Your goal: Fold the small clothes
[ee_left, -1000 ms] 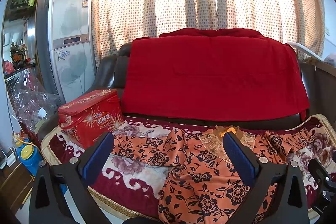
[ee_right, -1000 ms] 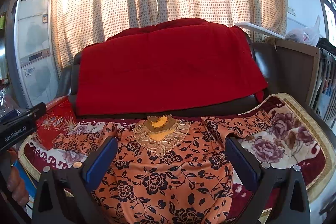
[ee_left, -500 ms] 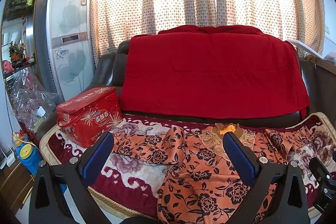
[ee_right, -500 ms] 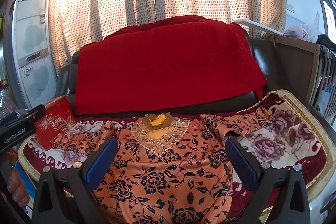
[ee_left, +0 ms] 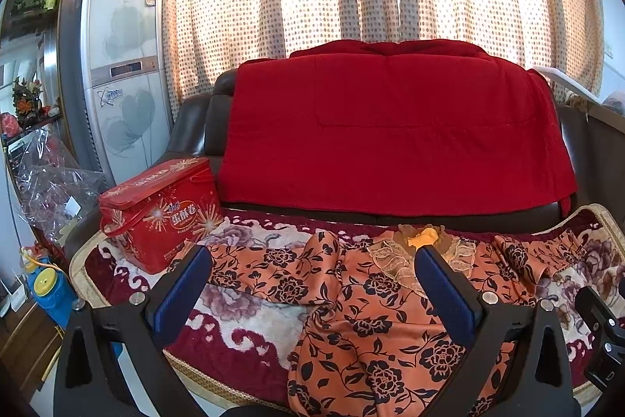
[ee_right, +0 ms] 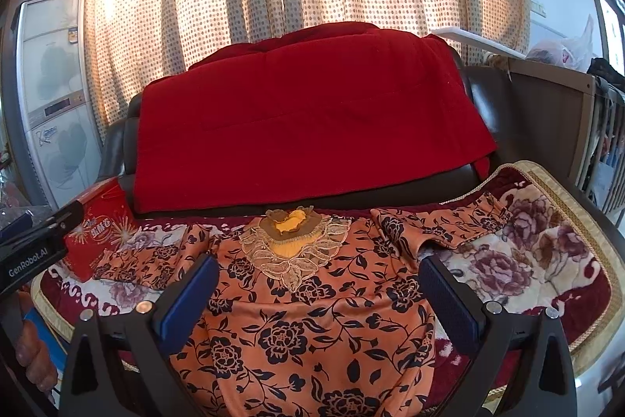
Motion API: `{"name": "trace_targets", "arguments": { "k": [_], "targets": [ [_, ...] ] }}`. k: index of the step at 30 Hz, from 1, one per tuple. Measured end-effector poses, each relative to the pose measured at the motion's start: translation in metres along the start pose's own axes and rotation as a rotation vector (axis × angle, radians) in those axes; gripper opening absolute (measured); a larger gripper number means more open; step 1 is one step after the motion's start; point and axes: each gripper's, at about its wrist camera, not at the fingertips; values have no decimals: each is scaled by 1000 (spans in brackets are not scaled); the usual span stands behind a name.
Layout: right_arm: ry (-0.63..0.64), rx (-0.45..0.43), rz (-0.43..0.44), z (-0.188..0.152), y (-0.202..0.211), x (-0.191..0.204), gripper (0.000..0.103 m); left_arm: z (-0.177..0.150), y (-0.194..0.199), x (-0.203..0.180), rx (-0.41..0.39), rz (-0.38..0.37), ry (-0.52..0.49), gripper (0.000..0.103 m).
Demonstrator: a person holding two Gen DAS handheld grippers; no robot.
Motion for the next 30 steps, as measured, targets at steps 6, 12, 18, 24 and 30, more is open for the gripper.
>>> {"name": "trace_targets", "arguments": {
  "k": [6, 12, 18, 24, 30],
  "targets": [
    [-4, 2, 0, 3, -7, -2, 103, 2, -7, -4, 11, 9, -8, 103],
    [-10, 4, -1, 6, -14, -5, 103, 2, -14, -12, 12, 1, -4, 103],
    [-22, 13, -1, 10, -22, -11, 103, 5, -19, -19, 18, -2, -5, 103],
    [-27, 20, 0, 15, -29, -13, 103, 9, -23, -23, 24, -2, -6, 103],
    [-30, 35, 2, 17, -38, -16, 103, 11, -30, -26, 34, -5, -7, 103]
  ]
}}
Point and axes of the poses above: each gripper's, at about its wrist camera, not at the fingertips, and y roughly against the way its jaws point, x to its left, z to its top, and after that the axes turned 10 degrees about x, right-handed
